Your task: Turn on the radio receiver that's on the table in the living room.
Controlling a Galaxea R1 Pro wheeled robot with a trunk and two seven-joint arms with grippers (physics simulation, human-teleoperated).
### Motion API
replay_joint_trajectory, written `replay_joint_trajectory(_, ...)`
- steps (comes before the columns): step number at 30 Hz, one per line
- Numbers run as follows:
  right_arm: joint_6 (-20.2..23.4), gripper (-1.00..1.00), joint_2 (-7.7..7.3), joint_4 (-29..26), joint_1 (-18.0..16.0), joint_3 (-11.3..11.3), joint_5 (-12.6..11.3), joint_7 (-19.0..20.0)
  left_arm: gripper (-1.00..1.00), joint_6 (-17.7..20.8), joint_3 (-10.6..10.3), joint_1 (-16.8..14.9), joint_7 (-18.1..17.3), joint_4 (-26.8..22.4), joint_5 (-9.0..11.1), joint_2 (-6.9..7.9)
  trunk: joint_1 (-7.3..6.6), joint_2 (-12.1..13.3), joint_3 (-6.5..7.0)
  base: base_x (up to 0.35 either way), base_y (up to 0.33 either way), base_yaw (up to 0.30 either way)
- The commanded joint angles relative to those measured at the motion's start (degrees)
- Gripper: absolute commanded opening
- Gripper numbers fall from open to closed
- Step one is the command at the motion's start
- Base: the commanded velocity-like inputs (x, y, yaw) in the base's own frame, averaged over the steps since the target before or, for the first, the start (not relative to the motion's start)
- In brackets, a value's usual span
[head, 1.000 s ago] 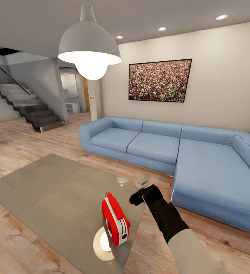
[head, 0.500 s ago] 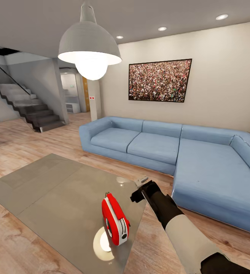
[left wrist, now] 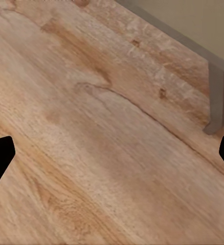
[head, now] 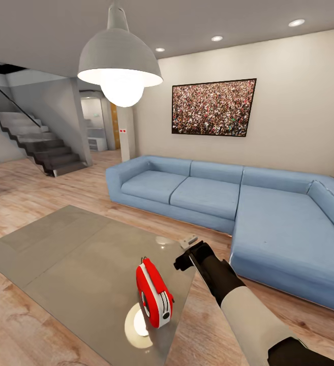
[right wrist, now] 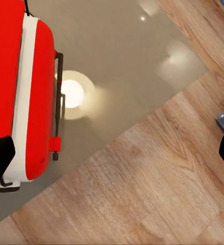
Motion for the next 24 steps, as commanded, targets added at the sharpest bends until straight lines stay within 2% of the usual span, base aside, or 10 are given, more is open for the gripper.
replay_joint_trajectory(1,0.00,1.00,0.00,0.00,0.00,0.00,0.00,0.01,1.00,0.00,0.02,0.00,0.00,0.00,0.02,0.00,0.00,0.00,0.00,0.020,0.071,0.000)
replay_joint_trajectory(9,0.00,1.00,0.00,-0.09,-0.02,0.00,-0.06,0.07,1.00,-0.01,0.08,0.00,0.01,0.00,0.08,0.08,0.00,0.00,0.00,0.102,0.196,0.000)
replay_joint_trajectory(16,-0.01,1.00,0.00,-0.19,0.01,0.07,-4.87,-0.07,1.00,-0.01,0.09,0.00,0.09,0.00,0.05,0.09,0.00,0.00,0.00,0.096,0.175,0.000)
replay_joint_trajectory(24,0.04,1.00,0.00,-0.35,-0.03,0.09,-5.79,-0.10,1.00,-0.01,0.09,0.00,0.10,0.00,0.03,0.09,0.00,0.00,0.00,0.009,0.017,0.000)
